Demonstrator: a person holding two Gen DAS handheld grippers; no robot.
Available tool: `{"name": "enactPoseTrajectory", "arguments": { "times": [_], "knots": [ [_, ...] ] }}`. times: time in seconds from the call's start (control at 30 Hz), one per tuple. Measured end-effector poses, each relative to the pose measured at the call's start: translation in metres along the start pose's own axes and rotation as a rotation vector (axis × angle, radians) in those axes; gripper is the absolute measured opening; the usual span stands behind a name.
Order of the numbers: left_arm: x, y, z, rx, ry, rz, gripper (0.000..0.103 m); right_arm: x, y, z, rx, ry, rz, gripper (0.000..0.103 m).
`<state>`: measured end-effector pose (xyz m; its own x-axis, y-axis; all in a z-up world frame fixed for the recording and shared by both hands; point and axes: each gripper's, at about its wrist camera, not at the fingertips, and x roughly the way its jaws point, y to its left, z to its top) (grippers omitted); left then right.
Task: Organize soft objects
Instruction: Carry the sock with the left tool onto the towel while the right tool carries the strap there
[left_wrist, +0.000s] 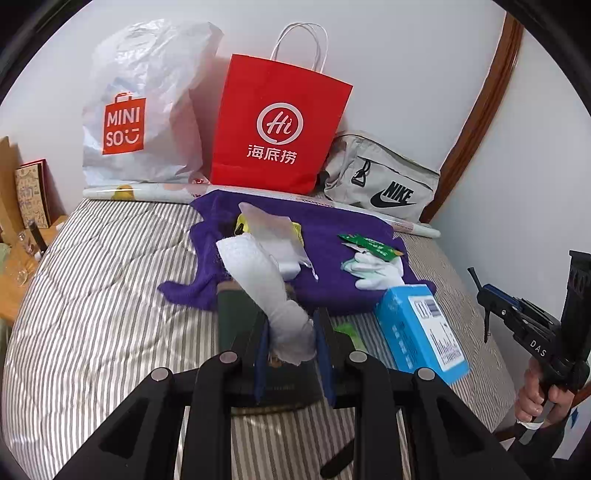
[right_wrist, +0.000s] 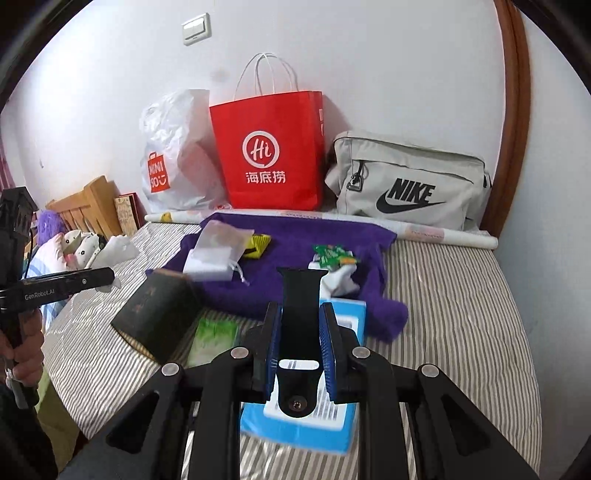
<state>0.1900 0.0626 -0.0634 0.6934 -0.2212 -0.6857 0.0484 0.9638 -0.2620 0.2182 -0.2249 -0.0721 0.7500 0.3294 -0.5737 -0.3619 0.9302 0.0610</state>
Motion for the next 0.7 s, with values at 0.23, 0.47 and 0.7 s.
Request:
{"name": "enactPoseTrajectory", "arguments": {
  "times": [0.23, 0.47, 0.7],
  "knots": [
    [0.028, 0.003, 0.022, -0.006, 0.032, -0.010, 0.022, 0.028, -0.004, 0.021, -0.002, 0.008, 0.007, 0.021],
    [0.056, 0.002, 0.042, 0.005, 0.066, -0.007, 0.022, 0.056, -0.007, 0.039, -0.020, 0.021, 0.015, 0.021],
    [0.080, 0.002, 0.062, 0.017, 0.094, -0.022, 0.022, 0.088, -0.010, 0.057, -0.025, 0.046, 0.043, 0.021]
  ]
}}
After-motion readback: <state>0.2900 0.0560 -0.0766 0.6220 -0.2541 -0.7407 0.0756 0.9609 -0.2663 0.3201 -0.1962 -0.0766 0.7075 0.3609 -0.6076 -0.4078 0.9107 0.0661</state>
